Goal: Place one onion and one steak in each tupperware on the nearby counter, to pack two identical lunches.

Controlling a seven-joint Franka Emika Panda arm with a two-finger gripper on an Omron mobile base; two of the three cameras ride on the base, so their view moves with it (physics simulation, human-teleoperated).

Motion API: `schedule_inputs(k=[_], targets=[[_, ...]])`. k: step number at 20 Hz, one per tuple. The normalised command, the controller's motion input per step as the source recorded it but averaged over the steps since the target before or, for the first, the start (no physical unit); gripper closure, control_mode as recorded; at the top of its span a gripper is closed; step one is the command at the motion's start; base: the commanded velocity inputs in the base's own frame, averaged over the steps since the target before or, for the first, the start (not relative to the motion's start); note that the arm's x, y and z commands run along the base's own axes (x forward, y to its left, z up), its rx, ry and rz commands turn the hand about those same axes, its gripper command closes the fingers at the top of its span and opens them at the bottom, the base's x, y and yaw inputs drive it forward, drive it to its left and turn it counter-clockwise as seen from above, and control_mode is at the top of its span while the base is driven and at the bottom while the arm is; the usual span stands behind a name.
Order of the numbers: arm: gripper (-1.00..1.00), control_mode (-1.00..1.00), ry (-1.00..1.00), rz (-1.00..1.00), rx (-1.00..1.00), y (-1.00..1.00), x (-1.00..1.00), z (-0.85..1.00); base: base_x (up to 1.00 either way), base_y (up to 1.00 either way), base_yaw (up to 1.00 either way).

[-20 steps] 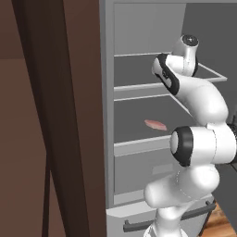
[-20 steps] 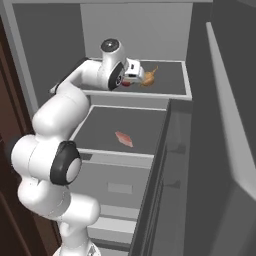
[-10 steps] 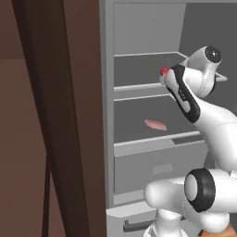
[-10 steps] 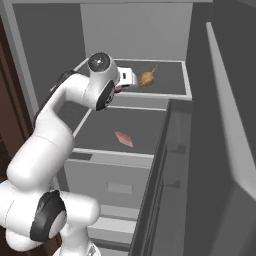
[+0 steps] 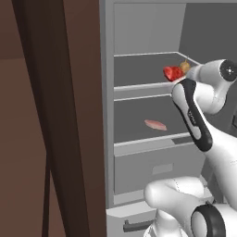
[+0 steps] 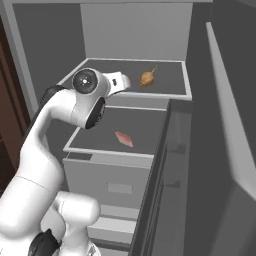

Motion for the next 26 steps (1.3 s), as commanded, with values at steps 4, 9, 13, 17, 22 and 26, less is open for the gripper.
schedule_inputs(k=[4, 9, 13, 17, 22, 26], targets=[[1.0, -1.0, -0.09, 0.05, -0.06, 0.0, -0.63, 0.14, 0.0, 0.0, 0.0], [1.0, -1.0, -0.04, 0.04, -0.05, 0.0, -0.6, 0.06, 0.0, 0.0, 0.0], [1.0, 1.0, 0.0, 0.01, -0.01, 0.0, -0.17, 0.0, -0.62, 0.0, 0.0], [1.0, 1.0, 0.0, 0.0, 0.0, 0.0, 0.0, 0.0, -0.97, 0.0, 0.0], [1.0, 1.0, 0.0, 0.0, 0.0, 0.0, 0.0, 0.0, -1.0, 0.0, 0.0], [1.0, 1.0, 0.0, 0.0, 0.0, 0.0, 0.0, 0.0, -1.0, 0.0, 0.0]])
